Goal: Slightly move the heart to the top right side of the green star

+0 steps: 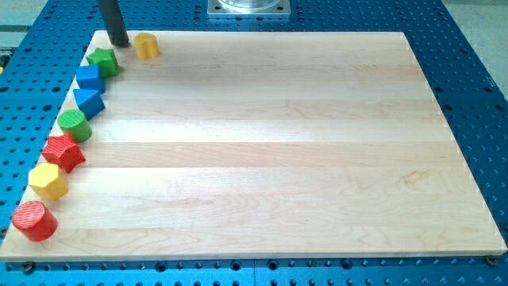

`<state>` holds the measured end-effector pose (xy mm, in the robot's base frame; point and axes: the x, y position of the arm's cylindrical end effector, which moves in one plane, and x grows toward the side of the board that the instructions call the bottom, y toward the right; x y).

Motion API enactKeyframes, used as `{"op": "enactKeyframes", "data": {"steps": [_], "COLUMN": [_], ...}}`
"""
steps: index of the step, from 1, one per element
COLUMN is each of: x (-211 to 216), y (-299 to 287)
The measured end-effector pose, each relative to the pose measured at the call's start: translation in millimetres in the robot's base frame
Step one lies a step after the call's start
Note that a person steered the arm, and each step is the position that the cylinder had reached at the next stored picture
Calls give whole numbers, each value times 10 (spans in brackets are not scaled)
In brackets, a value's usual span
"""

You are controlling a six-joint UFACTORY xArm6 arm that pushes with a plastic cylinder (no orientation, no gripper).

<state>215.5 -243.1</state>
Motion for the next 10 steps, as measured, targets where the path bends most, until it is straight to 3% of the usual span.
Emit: {"op": "enactKeyframes", "data": {"steps": [6,10], "x": [16,22], "y": [-40,328]}}
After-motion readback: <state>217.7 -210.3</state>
